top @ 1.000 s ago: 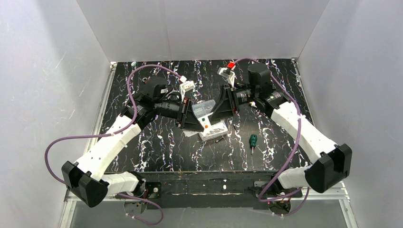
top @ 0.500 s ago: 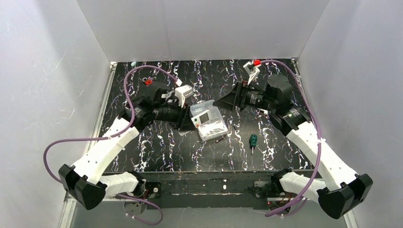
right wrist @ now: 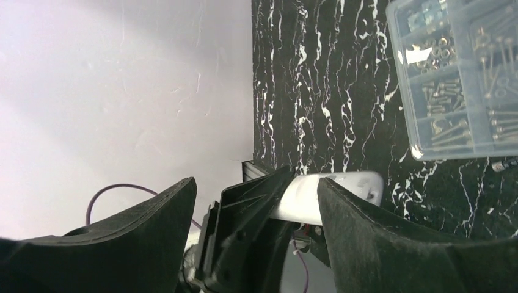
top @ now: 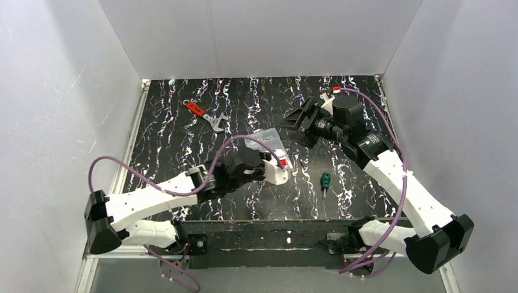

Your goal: Load the batteries into the remote control

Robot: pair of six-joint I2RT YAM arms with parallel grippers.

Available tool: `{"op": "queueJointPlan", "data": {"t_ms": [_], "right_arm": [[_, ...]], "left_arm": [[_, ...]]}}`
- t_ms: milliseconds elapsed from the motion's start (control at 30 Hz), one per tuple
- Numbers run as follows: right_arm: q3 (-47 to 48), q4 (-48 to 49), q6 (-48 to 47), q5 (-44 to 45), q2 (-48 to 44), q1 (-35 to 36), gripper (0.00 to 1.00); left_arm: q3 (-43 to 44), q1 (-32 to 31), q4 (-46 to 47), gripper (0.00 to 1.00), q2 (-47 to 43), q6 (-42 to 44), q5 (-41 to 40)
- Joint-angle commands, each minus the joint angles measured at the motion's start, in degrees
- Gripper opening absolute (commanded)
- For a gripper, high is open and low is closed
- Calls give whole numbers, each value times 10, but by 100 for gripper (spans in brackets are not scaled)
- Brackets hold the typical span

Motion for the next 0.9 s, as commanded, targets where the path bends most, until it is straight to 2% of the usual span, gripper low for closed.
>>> {"op": "queueJointPlan", "data": {"t_ms": [0, 167, 367, 533, 767, 867], "right_arm": [[9, -27, 55, 26, -13, 4, 81], [-25, -44, 62, 66, -42, 4, 81], [-56, -37, 57, 117, -76, 4, 81], [-40, -57, 24, 170, -90, 4, 82], [-82, 55, 54, 144, -96, 4, 82], [-84, 81, 55, 137, -92, 4, 71]], "left_arm": [[-9, -35, 196, 0, 37, 197, -164], [1, -43, 302, 0, 84, 273, -217], [11, -59, 371, 0, 98, 285, -255], [15, -93, 439, 0, 91, 280, -299], [19, -132, 473, 0, 97, 263, -288], [26, -142, 503, 0, 112, 283, -291]]}}
